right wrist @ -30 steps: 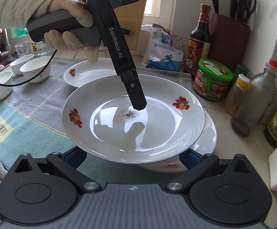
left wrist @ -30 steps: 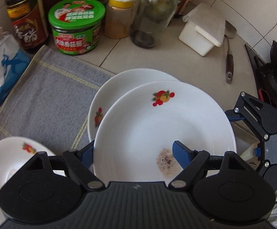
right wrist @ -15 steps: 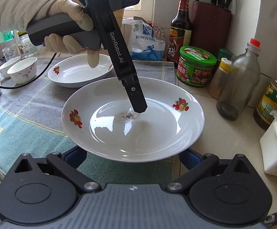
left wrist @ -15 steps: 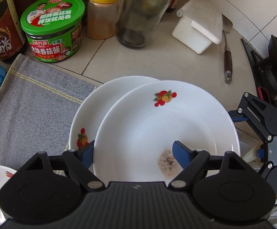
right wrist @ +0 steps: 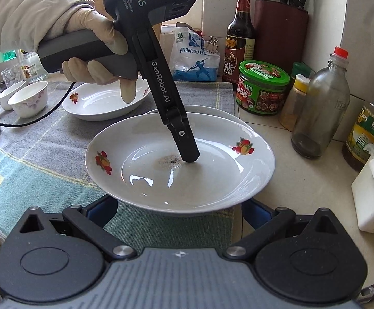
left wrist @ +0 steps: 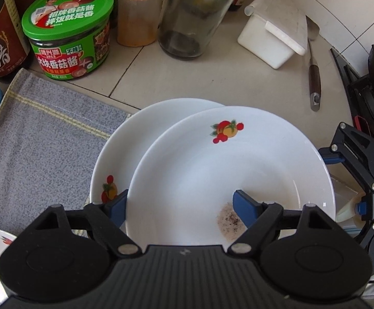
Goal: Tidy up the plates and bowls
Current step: 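Lower the held plate onto the white oval dish with the left gripper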
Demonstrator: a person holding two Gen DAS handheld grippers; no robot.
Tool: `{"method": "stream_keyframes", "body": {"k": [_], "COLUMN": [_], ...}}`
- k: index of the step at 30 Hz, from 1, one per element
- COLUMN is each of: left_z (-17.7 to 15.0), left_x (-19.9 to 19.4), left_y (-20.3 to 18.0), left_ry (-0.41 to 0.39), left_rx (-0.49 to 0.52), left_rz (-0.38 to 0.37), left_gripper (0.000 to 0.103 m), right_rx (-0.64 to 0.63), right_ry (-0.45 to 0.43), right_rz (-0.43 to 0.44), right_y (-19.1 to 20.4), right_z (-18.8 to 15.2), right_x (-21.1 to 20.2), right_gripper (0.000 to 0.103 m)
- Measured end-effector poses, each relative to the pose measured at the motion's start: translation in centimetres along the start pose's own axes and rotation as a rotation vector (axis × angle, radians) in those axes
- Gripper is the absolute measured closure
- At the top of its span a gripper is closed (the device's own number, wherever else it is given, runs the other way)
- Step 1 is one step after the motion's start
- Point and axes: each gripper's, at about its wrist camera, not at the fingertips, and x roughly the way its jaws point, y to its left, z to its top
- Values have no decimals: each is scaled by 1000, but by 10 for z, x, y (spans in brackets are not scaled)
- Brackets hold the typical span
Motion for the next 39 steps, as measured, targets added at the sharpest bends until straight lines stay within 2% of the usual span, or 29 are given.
{"method": "stream_keyframes", "body": {"k": [22, 29, 39], "left_z": [11, 14, 14], "left_x": [5, 9, 7], "left_y": [-6, -12, -13], "left_ry": [1, 17, 18], "left_rx": [19, 25, 5], "left_rz": [58, 70, 94], "left_gripper": [20, 13, 13], "right_rx": [22, 30, 31], "right_ry": [-12, -21, -35], "right_rz": [4, 6, 11], "right_y": [0, 0, 0], "right_z": [-1, -2, -4], "right_x": [-2, -6, -9], "right_gripper": [0, 0, 0]}}
